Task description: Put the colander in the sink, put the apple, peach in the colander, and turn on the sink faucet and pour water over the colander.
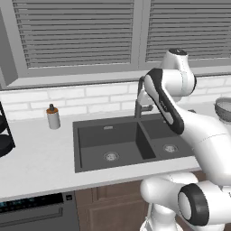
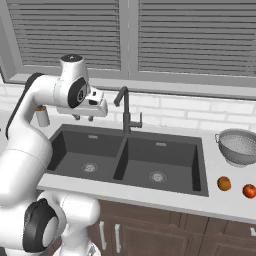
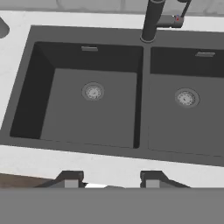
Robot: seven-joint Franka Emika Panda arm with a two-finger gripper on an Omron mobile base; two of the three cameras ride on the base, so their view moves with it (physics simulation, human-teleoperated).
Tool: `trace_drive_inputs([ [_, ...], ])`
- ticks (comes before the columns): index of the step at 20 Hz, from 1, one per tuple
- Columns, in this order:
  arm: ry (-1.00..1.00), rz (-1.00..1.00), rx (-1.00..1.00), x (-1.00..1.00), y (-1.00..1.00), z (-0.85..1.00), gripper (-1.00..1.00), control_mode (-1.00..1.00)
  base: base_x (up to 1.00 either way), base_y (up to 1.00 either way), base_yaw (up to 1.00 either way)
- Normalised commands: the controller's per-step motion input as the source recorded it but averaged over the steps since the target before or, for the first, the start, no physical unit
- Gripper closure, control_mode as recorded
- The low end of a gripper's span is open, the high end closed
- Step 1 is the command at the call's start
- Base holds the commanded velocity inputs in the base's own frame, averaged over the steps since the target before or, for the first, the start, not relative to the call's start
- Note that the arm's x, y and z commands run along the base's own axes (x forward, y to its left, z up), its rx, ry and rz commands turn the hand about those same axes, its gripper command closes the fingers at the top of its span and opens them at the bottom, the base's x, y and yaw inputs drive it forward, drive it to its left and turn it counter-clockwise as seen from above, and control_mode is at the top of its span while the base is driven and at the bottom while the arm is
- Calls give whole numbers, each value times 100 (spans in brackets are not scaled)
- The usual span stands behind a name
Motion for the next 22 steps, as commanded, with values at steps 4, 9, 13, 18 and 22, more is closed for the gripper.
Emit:
trace_drive_inputs([
  [4,-1,0,0,-24,0,0,-100,-100,0,0,0],
  [9,-7,0,0,-57,-18,0,-100,-100,0,0,0],
  [13,-5,0,0,-56,-66,0,-100,-100,0,0,0],
  [18,0,0,0,-18,-86,0,-100,-100,0,0,0],
  [22,3,0,0,8,-97,1,-100,-100,0,0,0],
])
